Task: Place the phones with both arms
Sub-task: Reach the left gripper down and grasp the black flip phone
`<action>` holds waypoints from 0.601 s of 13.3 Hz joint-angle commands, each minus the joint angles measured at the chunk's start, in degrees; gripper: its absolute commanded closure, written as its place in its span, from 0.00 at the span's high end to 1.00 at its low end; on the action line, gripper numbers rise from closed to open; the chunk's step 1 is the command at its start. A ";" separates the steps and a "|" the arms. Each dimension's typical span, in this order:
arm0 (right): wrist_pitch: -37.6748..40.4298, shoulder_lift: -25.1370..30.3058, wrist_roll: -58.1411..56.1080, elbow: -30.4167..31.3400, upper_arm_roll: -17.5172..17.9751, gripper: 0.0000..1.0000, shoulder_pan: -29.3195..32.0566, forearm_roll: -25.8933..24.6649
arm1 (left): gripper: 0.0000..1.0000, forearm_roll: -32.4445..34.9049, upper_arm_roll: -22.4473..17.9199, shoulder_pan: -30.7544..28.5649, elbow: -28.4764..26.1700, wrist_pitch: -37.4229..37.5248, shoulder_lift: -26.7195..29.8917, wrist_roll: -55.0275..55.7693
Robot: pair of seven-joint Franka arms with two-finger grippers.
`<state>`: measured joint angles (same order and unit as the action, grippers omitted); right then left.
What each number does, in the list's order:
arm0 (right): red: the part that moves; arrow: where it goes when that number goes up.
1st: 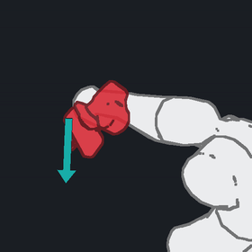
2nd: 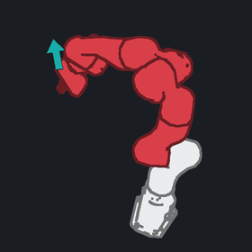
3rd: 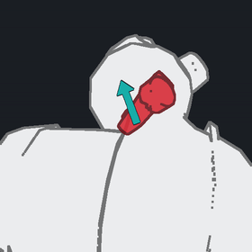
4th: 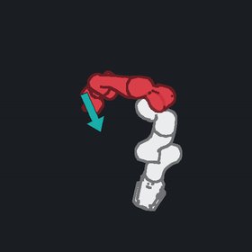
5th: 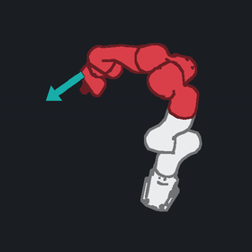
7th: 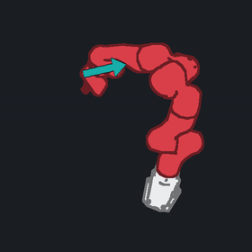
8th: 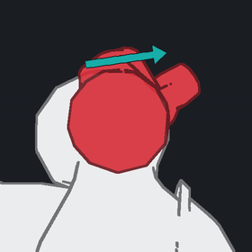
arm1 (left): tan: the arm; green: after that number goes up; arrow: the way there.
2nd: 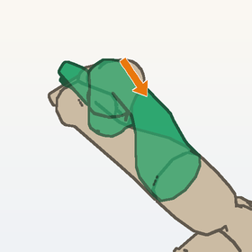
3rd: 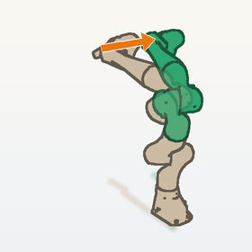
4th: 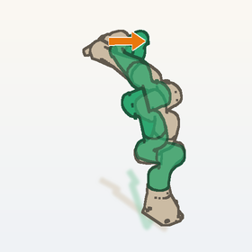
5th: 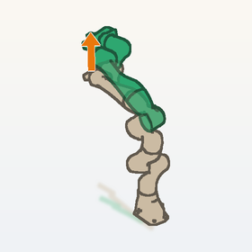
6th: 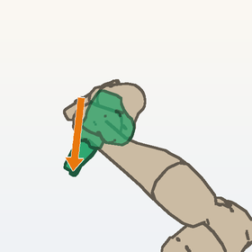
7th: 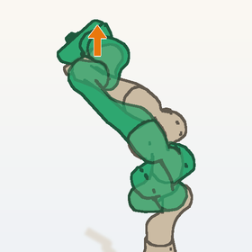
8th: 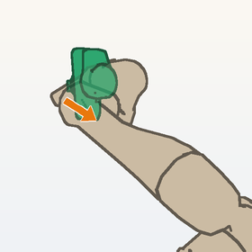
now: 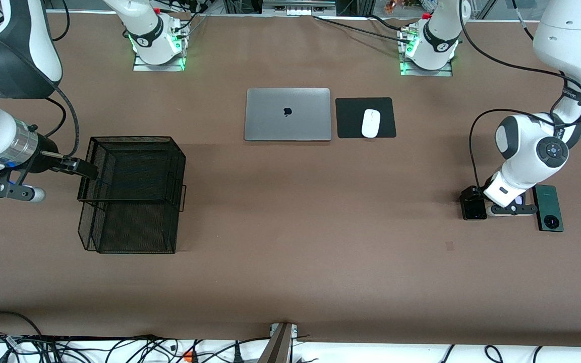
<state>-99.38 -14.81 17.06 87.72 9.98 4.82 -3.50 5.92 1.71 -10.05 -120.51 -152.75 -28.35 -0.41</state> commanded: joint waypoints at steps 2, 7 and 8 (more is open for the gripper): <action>-0.02 1.19 0.69 1.14 0.65 1.00 0.63 0.07 | 1.00 -0.03 0.40 0.82 0.54 -1.14 -1.01 3.49; -0.11 1.19 0.78 1.14 0.65 1.00 0.72 0.07 | 1.00 0.06 0.48 1.00 0.89 -5.45 -3.91 3.40; -0.02 1.19 0.78 1.14 0.65 1.00 0.63 0.07 | 1.00 0.06 0.48 1.00 0.89 -5.54 -4.00 3.40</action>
<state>-99.38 -14.81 17.12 87.72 9.98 4.82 -3.50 5.92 2.28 -9.48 -120.44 -157.67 -31.66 2.19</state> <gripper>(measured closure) 0.000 0.000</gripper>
